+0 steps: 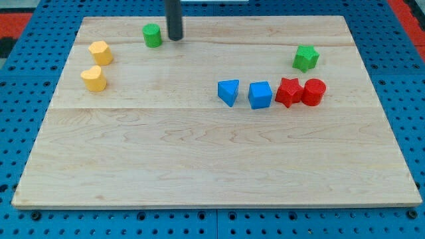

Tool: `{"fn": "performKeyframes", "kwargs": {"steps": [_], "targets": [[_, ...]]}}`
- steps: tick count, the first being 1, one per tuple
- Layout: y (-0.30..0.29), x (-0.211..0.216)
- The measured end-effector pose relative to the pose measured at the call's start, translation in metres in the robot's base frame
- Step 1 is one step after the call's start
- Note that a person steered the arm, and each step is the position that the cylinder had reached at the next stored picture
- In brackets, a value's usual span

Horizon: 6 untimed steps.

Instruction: Push the green circle to the top left corner of the board

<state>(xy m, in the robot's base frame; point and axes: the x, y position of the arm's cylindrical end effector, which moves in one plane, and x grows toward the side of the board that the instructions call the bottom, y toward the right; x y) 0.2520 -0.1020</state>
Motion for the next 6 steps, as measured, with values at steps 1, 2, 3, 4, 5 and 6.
{"fn": "performKeyframes", "kwargs": {"steps": [1, 2, 3, 4, 5, 6], "targets": [[-0.045, -0.002], [-0.059, -0.002], [-0.107, -0.002], [-0.078, -0.002], [0.012, -0.002], [0.145, -0.002]]}}
